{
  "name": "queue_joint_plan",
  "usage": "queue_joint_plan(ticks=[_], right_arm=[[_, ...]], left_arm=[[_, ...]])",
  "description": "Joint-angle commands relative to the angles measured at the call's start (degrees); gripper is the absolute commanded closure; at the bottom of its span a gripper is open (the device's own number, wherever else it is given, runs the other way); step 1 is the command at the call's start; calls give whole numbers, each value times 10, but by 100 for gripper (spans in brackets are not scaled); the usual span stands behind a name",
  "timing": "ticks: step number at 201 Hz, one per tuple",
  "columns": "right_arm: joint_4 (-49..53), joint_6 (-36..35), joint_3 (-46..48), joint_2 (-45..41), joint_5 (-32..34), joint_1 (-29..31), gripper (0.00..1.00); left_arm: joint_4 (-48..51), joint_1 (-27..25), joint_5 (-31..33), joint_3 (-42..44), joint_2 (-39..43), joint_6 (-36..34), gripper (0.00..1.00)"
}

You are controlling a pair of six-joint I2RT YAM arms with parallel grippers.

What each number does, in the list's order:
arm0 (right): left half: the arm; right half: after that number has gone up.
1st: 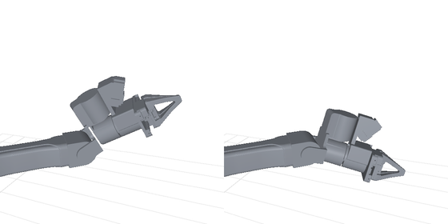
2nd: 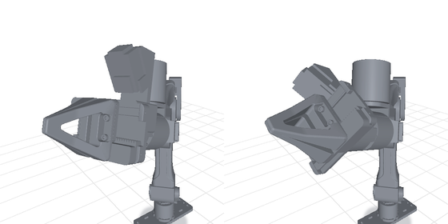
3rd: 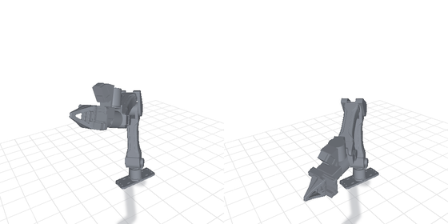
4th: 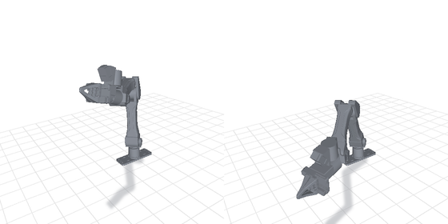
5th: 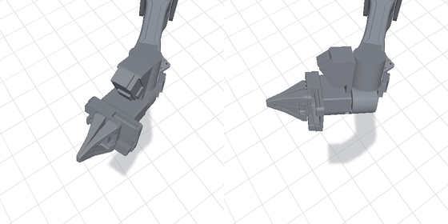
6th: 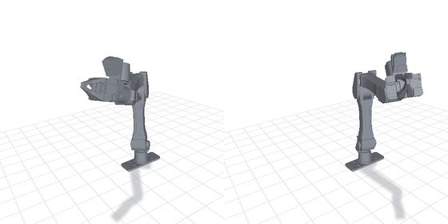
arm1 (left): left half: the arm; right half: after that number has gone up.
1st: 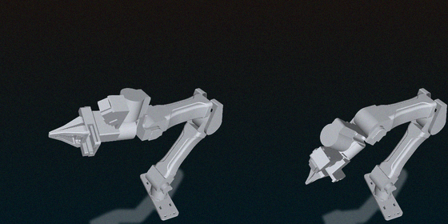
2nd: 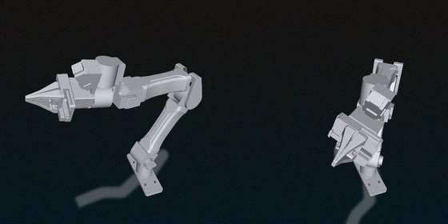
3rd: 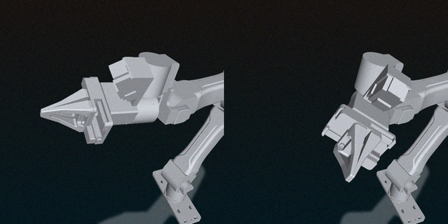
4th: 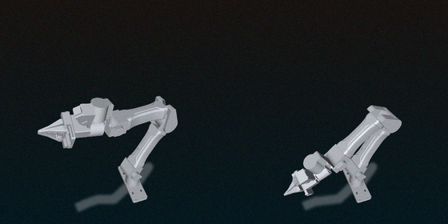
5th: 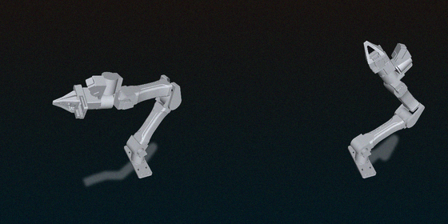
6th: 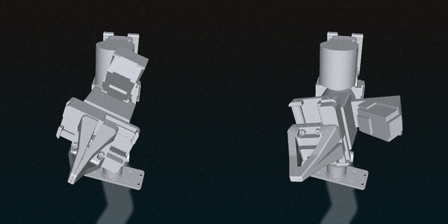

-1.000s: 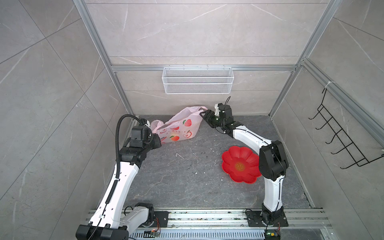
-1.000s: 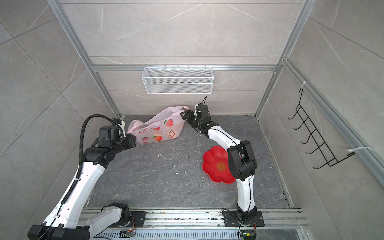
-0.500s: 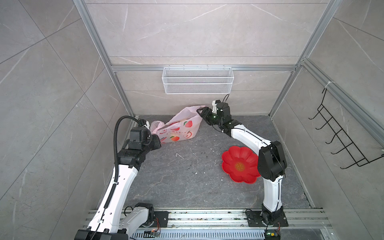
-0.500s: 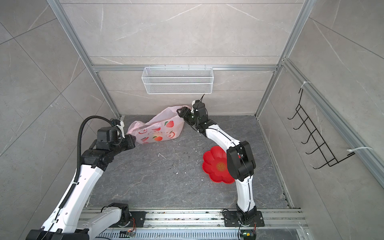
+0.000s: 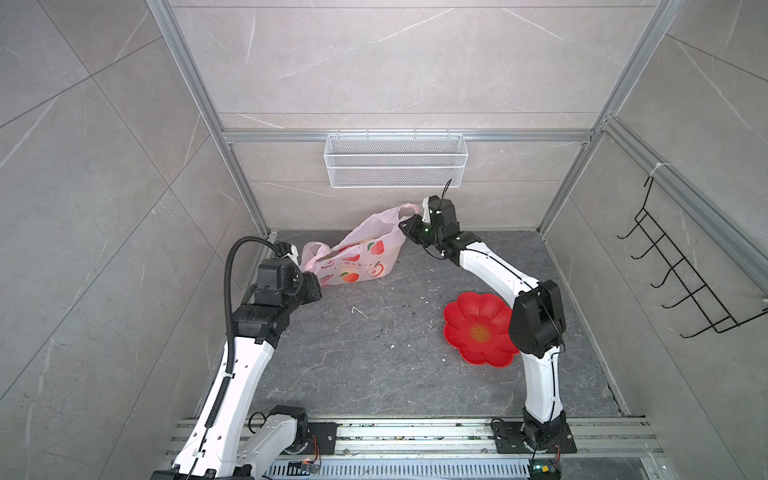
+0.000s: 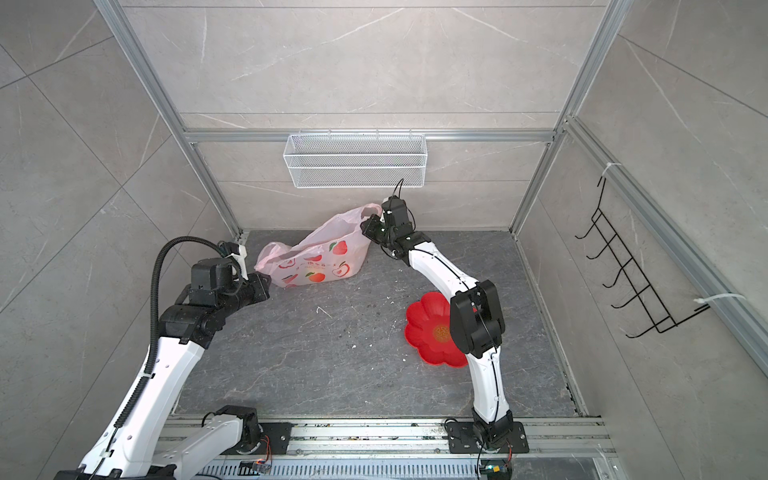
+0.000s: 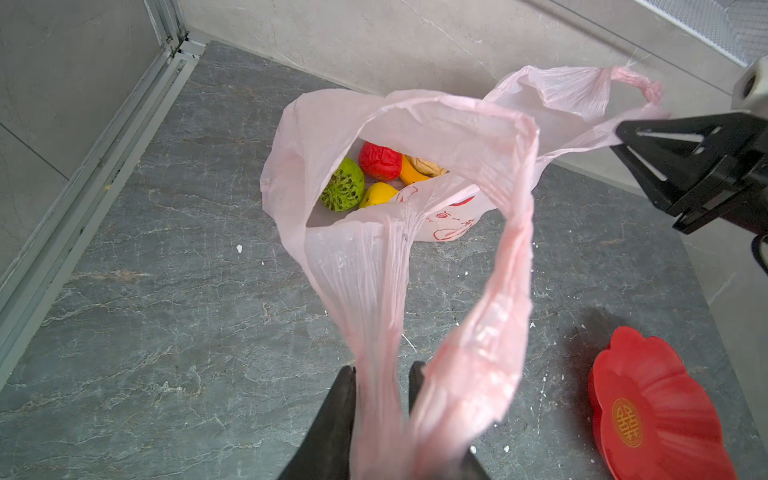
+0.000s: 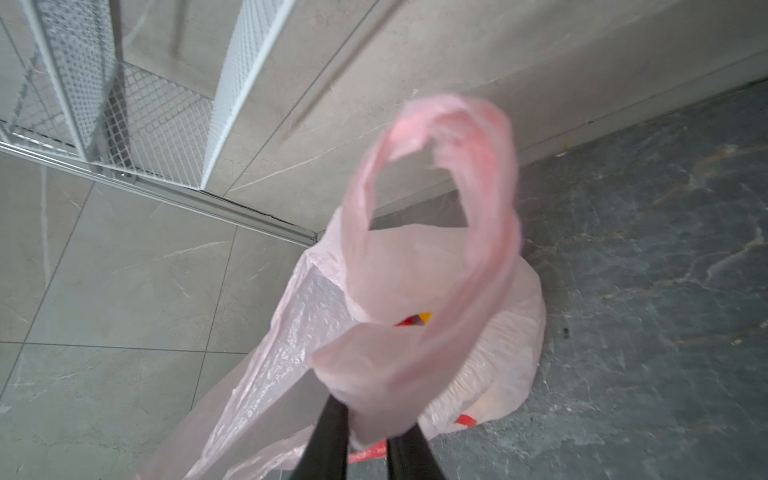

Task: Take the fake fruits out of the plastic bag

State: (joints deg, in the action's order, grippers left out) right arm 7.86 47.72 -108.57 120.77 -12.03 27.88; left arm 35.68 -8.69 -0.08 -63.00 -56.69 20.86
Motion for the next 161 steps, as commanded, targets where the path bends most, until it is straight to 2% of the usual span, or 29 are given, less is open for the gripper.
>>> queue_joint_plan(ticks=[1,28,97,134,161], right_arm=[[38,-64,25,-50,24,12,87],[68,-117,65,-97,37,24,92],[107,-204,274,-254,63,72,97],[146,-224,380,-346,129,119,99],[167,-213,444,-401,176,156,100]], left_arm=[[-20,1,6,-8,16,20,74],[-21,1,17,1,33,43,73],[15,1,26,59,86,119,70],[37,0,23,107,135,156,69],[58,-1,19,122,173,169,62]])
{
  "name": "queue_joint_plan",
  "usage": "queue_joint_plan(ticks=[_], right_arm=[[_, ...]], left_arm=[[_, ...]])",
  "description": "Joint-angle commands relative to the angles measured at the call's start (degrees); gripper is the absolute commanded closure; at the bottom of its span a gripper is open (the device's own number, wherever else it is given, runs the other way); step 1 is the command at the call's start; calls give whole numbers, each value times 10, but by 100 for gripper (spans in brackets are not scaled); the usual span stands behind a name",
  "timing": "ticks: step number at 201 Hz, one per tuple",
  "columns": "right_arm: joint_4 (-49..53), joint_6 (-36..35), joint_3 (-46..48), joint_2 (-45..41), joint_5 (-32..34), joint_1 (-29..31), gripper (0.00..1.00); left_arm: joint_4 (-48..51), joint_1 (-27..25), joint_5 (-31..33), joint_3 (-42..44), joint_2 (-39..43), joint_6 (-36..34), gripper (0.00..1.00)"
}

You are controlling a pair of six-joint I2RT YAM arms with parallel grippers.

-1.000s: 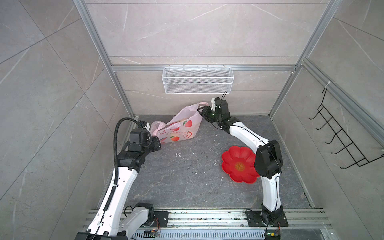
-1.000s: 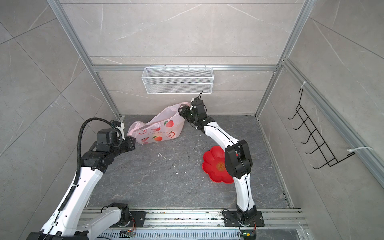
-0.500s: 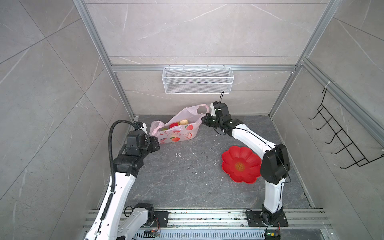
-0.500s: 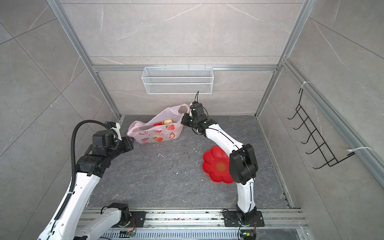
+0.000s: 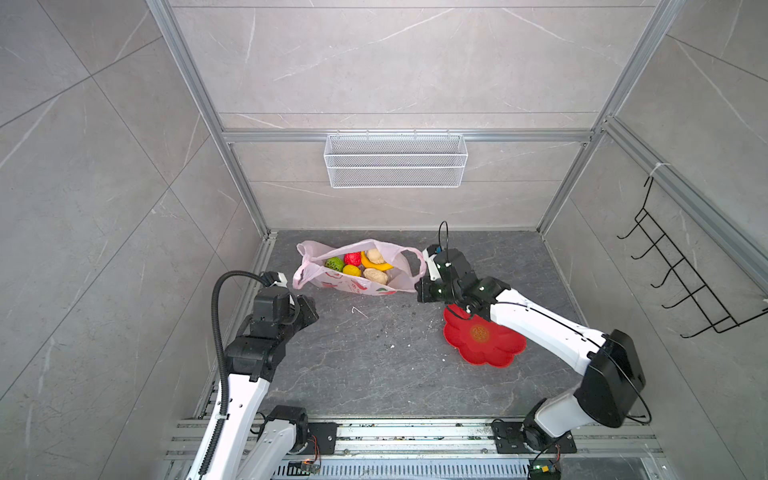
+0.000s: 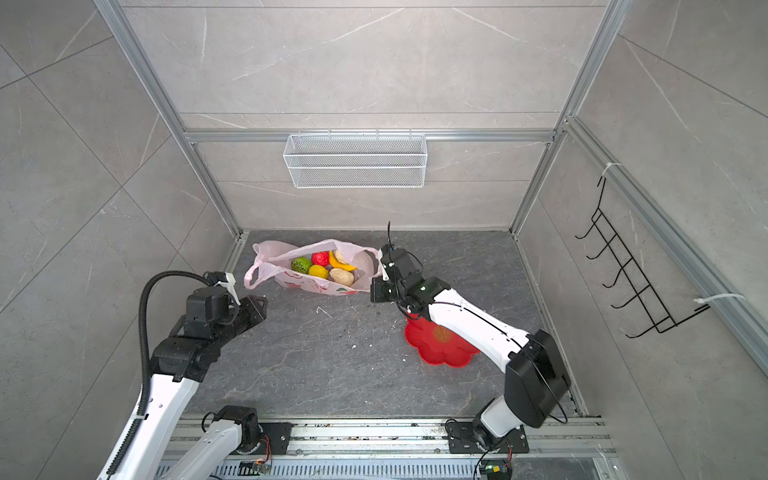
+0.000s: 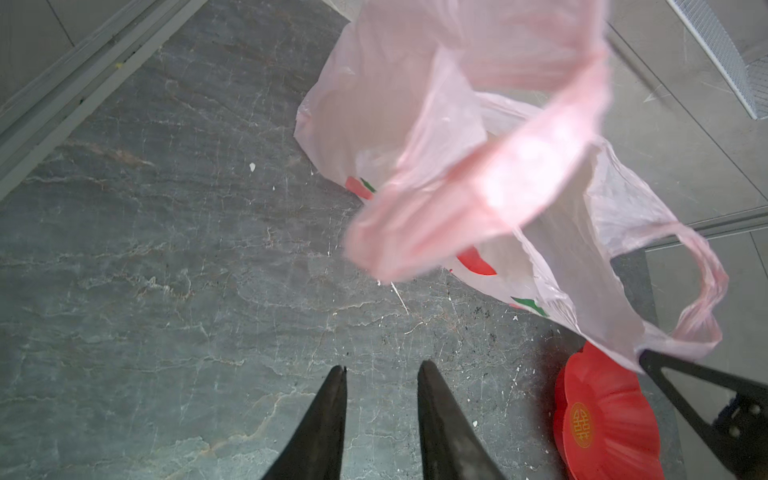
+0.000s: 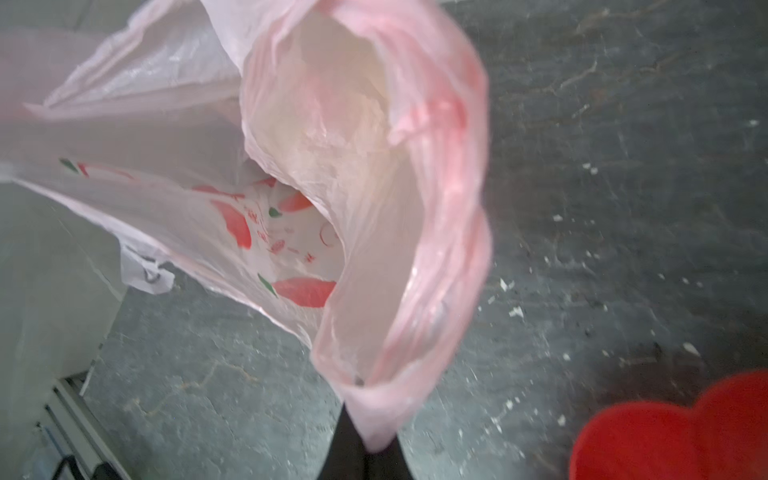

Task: Take the fake fruits out of the plastic bag

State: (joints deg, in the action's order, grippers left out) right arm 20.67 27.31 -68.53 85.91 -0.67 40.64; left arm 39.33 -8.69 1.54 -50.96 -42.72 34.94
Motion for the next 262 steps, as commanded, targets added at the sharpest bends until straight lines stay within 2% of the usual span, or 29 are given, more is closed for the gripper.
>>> queue_joint_plan(ticks=[1,42,86,108,139,166,190,213,227,262], right_arm=[[39,-8,47,-53,64,30,100],[60,40,123,-107,123,86,100],[61,91,166,-129,173,137,100],[63,99,170,-132,186,150,100],[68,109,176,-133,200,159,100],[65,112,176,-136,209,163,100],[73,108,169,-134,214,164,100],[72,109,168,-131,218,164,100],[71,108,167,-128,218,164,100],[66,111,170,-126,220,164,100]], left_arm=[[22,-1,3,2,35,28,62],[64,-1,-24,-26,57,20,42],[111,-1,-111,-92,18,-19,21],[152,-1,-128,-147,-22,-69,12],[191,-1,-134,-220,-88,-123,10],[218,-1,-144,-250,-138,-155,11],[250,-3,-148,-259,-164,-175,15],[271,-12,-150,-264,-176,-185,26],[279,-33,-142,-269,-182,-184,29],[288,-113,-80,-272,-196,-160,33]])
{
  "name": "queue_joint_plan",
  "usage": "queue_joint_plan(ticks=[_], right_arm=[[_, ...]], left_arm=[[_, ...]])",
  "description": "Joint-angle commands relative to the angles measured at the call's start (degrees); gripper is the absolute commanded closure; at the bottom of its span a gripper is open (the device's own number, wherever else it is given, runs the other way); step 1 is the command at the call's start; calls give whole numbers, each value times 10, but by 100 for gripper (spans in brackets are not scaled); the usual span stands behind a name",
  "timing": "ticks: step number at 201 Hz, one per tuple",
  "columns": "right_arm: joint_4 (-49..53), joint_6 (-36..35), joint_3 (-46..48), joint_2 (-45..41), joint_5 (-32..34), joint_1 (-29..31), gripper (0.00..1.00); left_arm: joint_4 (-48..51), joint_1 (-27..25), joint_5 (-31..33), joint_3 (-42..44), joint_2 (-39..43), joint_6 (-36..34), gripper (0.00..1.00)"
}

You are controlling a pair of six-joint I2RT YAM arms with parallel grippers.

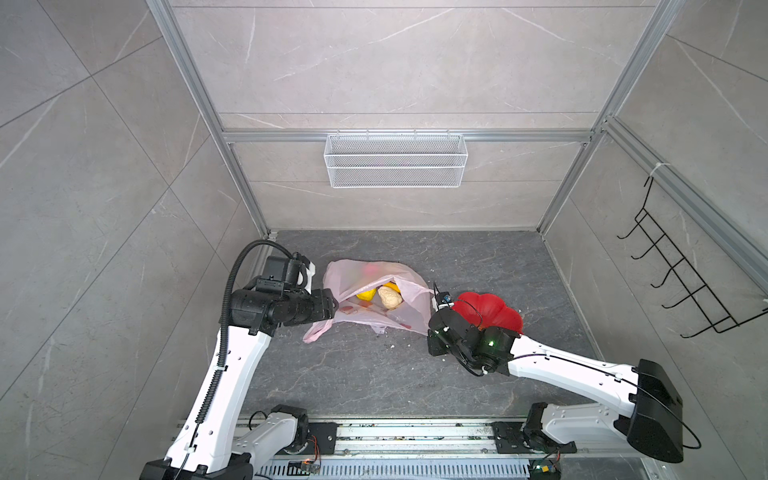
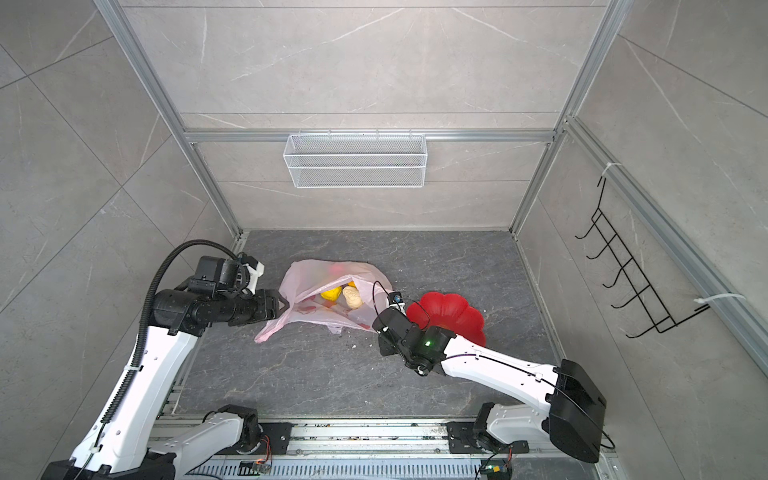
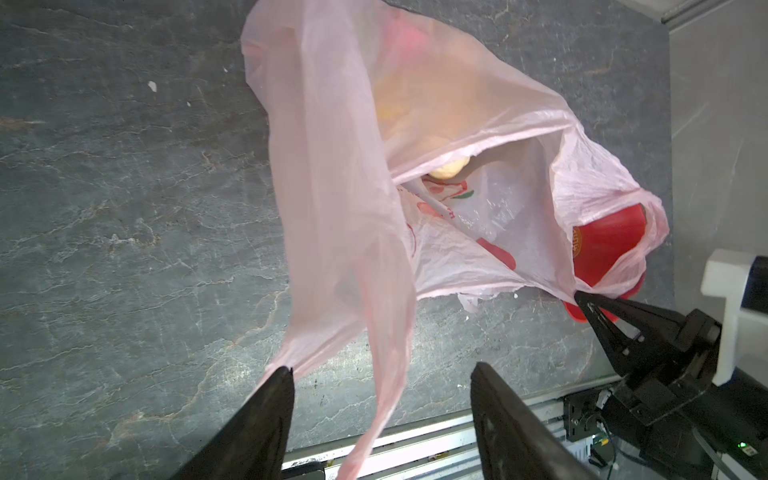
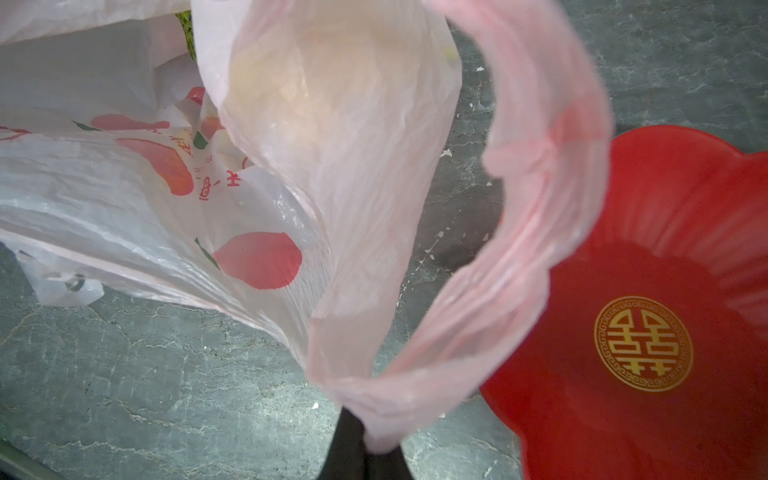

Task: Take the fake fruits out of the plastic bag

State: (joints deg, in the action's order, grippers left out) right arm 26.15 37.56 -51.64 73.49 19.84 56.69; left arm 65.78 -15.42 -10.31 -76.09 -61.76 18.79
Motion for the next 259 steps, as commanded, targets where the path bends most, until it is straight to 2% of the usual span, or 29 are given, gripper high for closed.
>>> queue_joint_plan(ticks=[1,23,53,92,108,138,156,183,220,259], right_arm=[[11,8,1,-2,15,4,100],[4,10,5,-1,13,4,100],[0,11,8,-3,12,4,100],[-6,8,13,-9,10,5,100],[-11,7,19,-7,11,6,100],[-25,5,36,-2,21,10,100],[-34,5,49,7,35,10,100],[-39,14,64,26,57,10,100],[-45,24,74,43,60,10,100],[-38,34,83,45,59,10,100]], left_arm=[[24,-48,41,-20,-6,3,33],[16,-80,79,-4,-15,15,35],[-8,-83,113,15,-31,14,39],[-102,-83,136,46,-60,1,45],[-136,-83,126,51,-69,9,52],[-183,-81,116,49,-66,29,75],[-196,-78,114,38,-55,39,81],[-178,-66,95,12,-36,40,84],[-103,-59,43,-35,-40,19,84],[-56,-58,32,-17,-19,16,89]])
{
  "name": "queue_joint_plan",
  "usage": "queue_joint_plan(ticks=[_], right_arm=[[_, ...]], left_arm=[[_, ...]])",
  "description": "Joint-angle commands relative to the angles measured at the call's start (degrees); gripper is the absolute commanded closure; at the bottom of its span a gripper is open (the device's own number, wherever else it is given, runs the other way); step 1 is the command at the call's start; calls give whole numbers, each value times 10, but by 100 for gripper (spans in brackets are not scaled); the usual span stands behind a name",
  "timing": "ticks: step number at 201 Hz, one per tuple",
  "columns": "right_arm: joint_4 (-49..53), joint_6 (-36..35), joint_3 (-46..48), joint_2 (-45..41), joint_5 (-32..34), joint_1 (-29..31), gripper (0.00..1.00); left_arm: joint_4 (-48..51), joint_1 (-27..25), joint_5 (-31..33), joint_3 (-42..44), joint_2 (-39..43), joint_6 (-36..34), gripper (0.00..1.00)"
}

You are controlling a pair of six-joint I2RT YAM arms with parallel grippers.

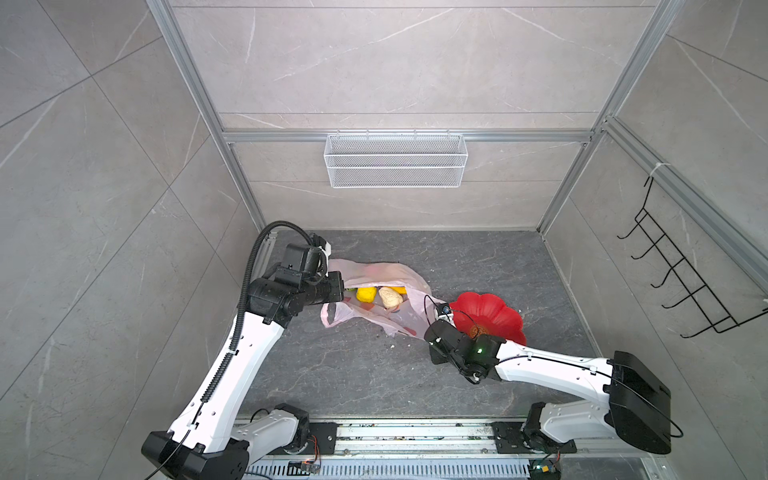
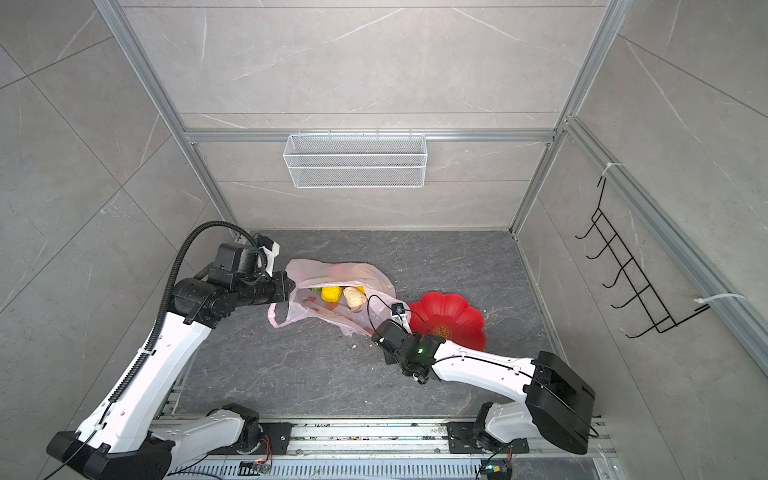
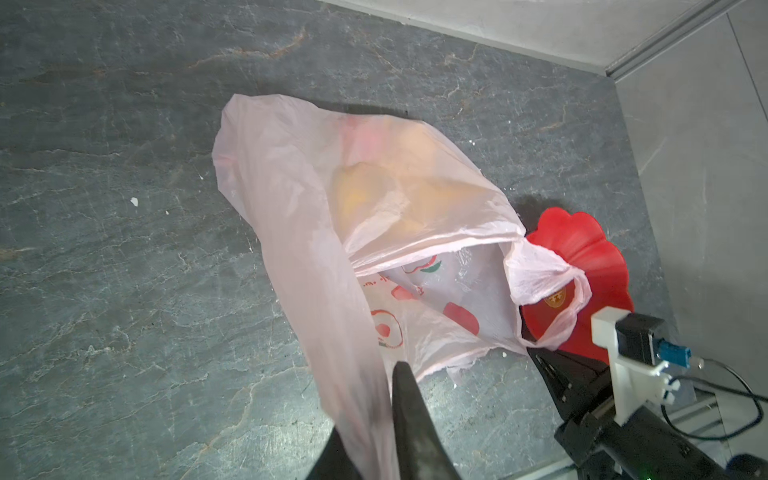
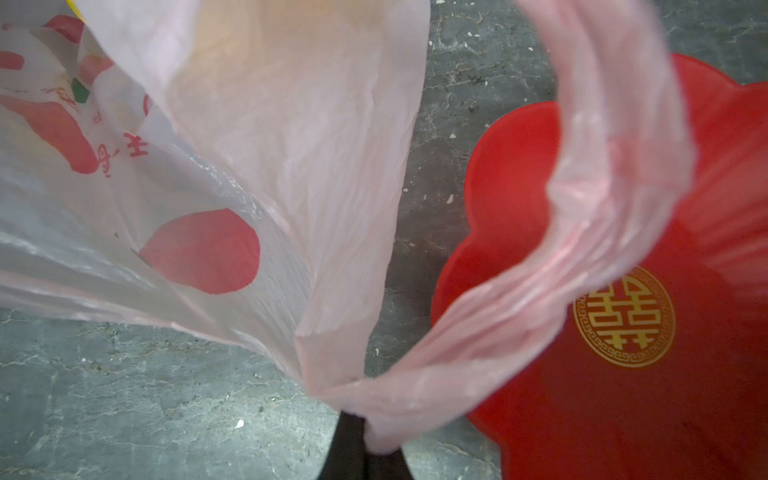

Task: Take the fake fruits out of the plastic bag

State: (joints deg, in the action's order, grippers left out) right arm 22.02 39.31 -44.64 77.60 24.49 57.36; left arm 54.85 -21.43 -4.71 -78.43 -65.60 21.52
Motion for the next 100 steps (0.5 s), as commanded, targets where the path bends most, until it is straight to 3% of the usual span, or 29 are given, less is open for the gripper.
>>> queue_joint_plan(ticks=[1,68,100], right_arm=[[3,16,14,4,12,3,100],[54,26,11,-2,-1,7,100],[101,4,-57,20,2,7,87]], left_arm=[[55,2,-25,8,20,-11,89],[139,2,-75,86,83,-4,91],[155,1,-85,108,90,-2,91]])
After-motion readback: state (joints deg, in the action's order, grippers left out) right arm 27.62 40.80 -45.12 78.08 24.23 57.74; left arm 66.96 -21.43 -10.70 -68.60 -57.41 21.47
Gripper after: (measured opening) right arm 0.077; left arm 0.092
